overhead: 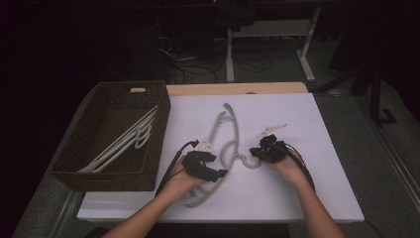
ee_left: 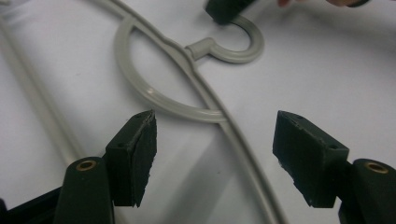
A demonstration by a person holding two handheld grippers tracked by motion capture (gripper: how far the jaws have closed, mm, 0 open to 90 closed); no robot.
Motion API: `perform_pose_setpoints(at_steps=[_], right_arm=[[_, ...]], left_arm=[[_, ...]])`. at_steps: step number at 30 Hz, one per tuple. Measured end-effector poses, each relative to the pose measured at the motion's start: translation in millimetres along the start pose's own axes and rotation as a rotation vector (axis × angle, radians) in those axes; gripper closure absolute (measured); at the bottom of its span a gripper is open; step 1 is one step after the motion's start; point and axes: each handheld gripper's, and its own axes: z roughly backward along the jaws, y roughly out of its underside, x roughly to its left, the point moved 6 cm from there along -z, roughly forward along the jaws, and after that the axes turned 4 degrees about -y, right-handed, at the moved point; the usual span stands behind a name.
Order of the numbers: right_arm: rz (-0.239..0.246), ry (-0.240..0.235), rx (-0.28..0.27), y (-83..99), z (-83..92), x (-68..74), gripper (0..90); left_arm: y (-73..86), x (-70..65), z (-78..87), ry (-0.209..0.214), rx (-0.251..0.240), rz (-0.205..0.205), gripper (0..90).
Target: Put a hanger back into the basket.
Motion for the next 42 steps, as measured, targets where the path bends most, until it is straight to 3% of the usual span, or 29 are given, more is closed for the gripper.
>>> perform_pose_setpoints(at_steps=[6,10,17,22,30,36,39,42], right_arm=[[0.035,-0.033,0.089,13.5,5.8,9.8,88.8],[0.046,-0.055,0.118,18.8,11.3,15.5,88.9],[0.067,-0.088,0.141,32.1,21.0,34.5,88.8],[0.093,-0.108,0.156,48.5,33.0,56.6,88.8],[0.084,-0.108,0.105,41.1,35.7,55.2,86.7],[0.044,-0.082,0.007,33.8,44.3,45.6,63.1],[0.024,-0.062,-0.029,32.2,48.7,39.8,56.8],[0.012,-0.049,-0.045,32.7,52.4,35.8,56.0]], left_arm=[[-3.2,11.6,8.8,-0.018,-0.02,0.02,29.2],[-3.8,18.8,12.3,-0.038,-0.026,0.029,28.6],[-4.4,26.8,17.6,-0.05,-0.033,0.043,28.5],[-5.6,29.0,20.3,-0.056,-0.038,0.046,28.5],[-0.6,29.2,13.4,-0.074,0.004,0.03,33.4],[8.4,33.3,-8.2,-0.102,0.066,0.037,40.5],[10.4,32.9,-16.2,-0.111,0.088,0.031,45.8],[10.1,33.7,-18.7,-0.139,0.092,0.028,53.6]])
